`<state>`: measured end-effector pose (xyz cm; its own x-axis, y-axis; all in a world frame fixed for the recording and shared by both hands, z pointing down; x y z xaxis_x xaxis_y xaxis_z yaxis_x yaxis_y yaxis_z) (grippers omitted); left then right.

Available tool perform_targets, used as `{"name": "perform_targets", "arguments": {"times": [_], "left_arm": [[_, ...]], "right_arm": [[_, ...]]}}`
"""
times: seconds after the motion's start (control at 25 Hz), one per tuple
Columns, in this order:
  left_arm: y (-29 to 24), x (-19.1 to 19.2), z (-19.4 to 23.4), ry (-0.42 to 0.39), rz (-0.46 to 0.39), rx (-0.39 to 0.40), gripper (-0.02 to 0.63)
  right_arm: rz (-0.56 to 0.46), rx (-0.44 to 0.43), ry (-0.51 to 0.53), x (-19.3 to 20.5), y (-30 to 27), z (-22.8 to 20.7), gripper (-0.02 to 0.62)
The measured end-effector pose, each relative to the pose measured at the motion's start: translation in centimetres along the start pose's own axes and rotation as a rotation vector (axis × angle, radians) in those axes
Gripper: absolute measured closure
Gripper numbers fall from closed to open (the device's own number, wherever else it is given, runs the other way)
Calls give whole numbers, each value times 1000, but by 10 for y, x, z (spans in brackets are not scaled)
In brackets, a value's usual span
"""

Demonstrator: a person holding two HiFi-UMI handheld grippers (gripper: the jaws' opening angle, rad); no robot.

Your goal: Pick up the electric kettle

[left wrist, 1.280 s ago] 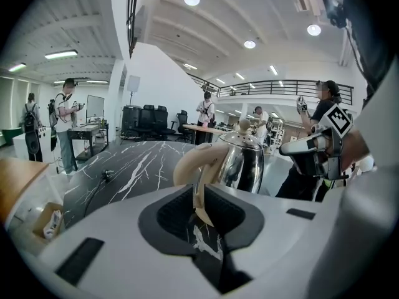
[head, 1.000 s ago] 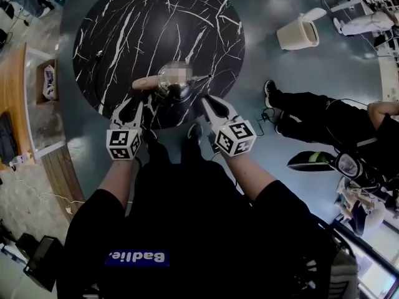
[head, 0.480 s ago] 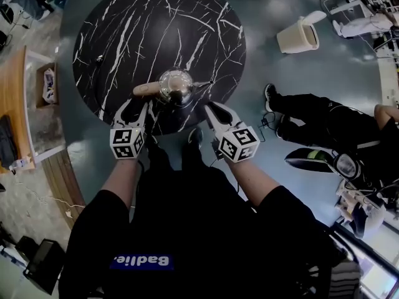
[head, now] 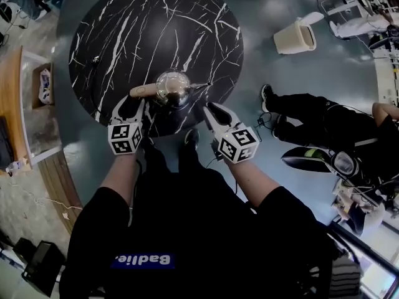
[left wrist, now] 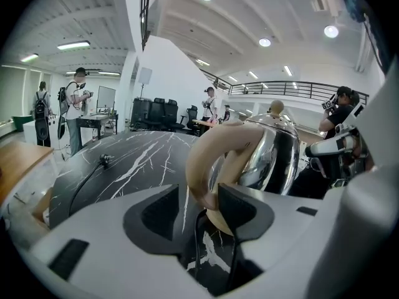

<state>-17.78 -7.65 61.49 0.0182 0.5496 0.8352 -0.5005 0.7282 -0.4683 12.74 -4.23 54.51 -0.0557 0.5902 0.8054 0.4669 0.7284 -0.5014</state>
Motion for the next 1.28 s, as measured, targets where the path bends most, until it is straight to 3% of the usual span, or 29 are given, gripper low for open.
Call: {"name": "perform_targets", "arguments": {"times": [0.76, 1.28], "left_arm": [[-20, -17, 2, -48, -23, 6, 425], [-24, -24, 2, -63, -48, 4, 425]], "right_arm": [[32, -8, -7, 7, -5, -5, 517], [2, 10, -49, 0, -21, -15, 509]]}}
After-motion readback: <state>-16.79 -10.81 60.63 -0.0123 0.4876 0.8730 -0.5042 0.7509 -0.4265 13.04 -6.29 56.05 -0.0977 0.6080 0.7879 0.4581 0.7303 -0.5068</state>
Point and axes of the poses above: the fingertips, and each gripper's own axes: y backward along the fingers, z to its left, x out of its underside, the point moved 8 cm from there along y, backward along the fingers, and after that the axes turned 8 degrees about x, right-handed, at the moved point
